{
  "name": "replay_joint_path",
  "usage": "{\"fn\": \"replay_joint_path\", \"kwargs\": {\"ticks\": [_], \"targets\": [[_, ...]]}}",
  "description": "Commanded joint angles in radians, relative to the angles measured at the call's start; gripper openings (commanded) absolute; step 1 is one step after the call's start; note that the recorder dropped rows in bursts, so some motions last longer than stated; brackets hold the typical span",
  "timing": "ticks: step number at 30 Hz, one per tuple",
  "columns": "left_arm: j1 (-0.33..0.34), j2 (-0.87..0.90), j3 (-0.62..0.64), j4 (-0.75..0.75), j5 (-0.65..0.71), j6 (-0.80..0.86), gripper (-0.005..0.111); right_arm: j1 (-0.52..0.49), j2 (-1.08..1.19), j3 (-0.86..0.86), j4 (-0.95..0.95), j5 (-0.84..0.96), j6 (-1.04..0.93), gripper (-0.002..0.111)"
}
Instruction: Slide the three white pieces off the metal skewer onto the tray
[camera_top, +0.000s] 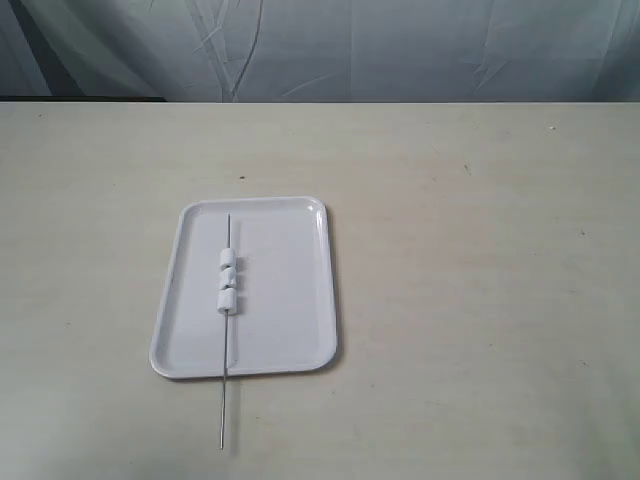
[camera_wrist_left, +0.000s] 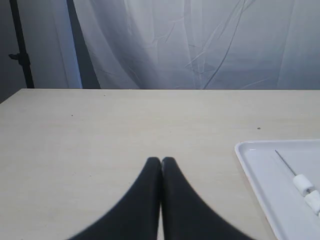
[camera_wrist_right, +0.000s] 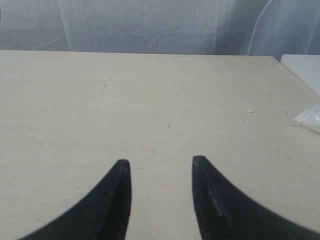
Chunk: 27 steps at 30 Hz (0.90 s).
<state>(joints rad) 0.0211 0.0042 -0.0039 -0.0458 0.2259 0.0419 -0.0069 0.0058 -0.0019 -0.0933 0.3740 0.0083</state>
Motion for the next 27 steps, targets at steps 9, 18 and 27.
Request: {"fn": "replay_joint_path", "kwargs": {"ticks": [9,18,27], "targets": [[-0.004,-0.004,0.004,0.002,-0.01,-0.008,0.0,-0.004,-0.006,0.002,-0.003,-0.01,-0.008,0.039],[-0.004,-0.004,0.004,0.002,-0.01,-0.008,0.0,-0.004,-0.006,0.002,-0.018,-0.012,-0.008,0.039],[-0.004,-0.004,0.004,0.079,-0.145,-0.006,0.0,-0.004,-0.006,0.002,0.022,-0.29,-0.008,0.039]]}}
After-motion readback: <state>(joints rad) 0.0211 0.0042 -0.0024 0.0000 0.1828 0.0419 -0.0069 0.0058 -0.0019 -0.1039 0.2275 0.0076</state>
